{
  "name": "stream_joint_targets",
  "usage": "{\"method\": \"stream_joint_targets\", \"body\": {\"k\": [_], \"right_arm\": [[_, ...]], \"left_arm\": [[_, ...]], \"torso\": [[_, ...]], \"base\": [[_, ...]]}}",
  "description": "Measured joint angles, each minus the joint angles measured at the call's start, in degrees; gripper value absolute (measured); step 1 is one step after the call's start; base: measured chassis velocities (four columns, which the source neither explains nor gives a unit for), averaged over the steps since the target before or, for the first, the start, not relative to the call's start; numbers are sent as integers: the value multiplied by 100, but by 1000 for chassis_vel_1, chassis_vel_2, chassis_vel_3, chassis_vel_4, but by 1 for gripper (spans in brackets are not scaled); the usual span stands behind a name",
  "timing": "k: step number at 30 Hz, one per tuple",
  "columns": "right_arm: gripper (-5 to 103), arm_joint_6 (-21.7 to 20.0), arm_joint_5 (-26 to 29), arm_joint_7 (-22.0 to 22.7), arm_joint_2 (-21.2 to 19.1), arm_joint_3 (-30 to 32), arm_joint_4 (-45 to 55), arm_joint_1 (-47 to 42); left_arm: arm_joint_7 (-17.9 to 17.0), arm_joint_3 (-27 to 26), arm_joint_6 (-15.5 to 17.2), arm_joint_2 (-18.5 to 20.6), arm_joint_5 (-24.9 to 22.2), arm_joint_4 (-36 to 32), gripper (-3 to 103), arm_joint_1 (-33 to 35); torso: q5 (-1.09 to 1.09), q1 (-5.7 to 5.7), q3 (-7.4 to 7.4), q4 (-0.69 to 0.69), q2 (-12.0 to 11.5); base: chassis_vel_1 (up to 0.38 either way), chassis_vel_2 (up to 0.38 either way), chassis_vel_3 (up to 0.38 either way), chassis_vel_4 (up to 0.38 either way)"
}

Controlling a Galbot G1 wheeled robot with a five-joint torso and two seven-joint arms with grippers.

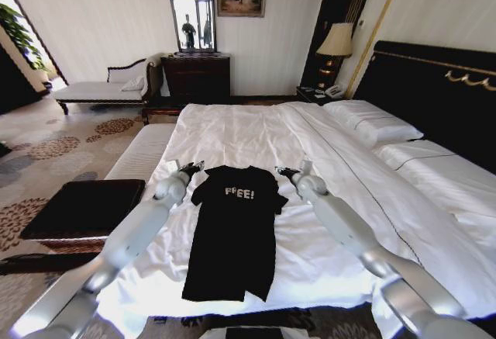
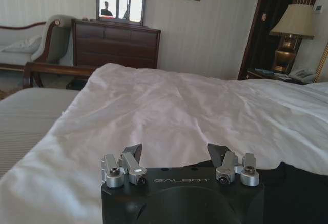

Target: Fold the clothes on the bed and place them into the basket.

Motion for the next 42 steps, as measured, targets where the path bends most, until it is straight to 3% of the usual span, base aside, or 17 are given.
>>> {"method": "stream_joint_targets", "body": {"k": [1, 2, 4, 6, 10, 17, 21, 28, 31, 35, 42], "right_arm": [[78, 20, -62, -14, -38, 85, 115, -155], [83, 56, -235, -29, -85, 342, 424, -658], [93, 54, -277, 9, -48, 709, 837, -1274], [93, 48, -299, 21, -23, 870, 1018, -1510], [100, 66, -675, -65, 14, 1763, 1907, -2835], [100, 231, -837, -502, 73, 2592, 2456, -4240], [100, 262, -276, -764, 48, 2830, 2590, -4681], [100, -80, 775, -704, 194, 3191, 2777, -5174], [100, -355, 1178, -741, 207, 3387, 3087, -5626], [100, -461, 1232, -878, 159, 3408, 3176, -5876], [100, -801, 1488, -1314, 58, 3059, 2977, -6111]], "left_arm": [[34, -108, -24, 59, 55, -112, 78, 182], [190, -628, -129, 217, 315, -546, 84, 965], [324, -1155, -249, 236, 583, -1016, 93, 1729], [360, -1348, -282, 197, 665, -1209, 93, 2014], [511, -2091, -370, -222, 885, -2105, 100, 3493], [646, -2429, -493, -780, 1352, -2534, 100, 4675], [591, -2454, -557, -1236, 1697, -2733, 100, 5457], [978, -2675, -832, -1837, 2259, -3213, 101, 6747], [992, -2684, -1108, -1760, 2221, -3164, 99, 6960], [1088, -2764, -1197, -1736, 2028, -3106, 99, 7056], [1471, -3110, -1318, -1668, 1208, -3101, 99, 7469]], "torso": [[-2, 0, 0, 1, 1], [-5, 0, 1, 8, 0], [-2, 1, 2, 11, 0], [-1, 1, 2, 12, 0], [-2, 2, 2, 3, 0], [-3, 1, 1, 2, 0], [-4, 5, 3, 4, -3], [-2, 3, 3, 7, -2], [-3, 4, 3, 3, -2], [-4, 4, 3, 2, -2], [-4, 4, 3, 5, -2]], "base": [[0, 0, 0, 0], [0, 0, 0, 0], [0, 0, 0, 0], [0, 0, 0, 0], [0, 0, 0, 0], [0, 0, 0, 0], [0, 0, 0, 0], [0, 0, 0, 0], [0, 0, 0, 0], [0, 0, 0, 0], [0, 0, 0, 0]]}}
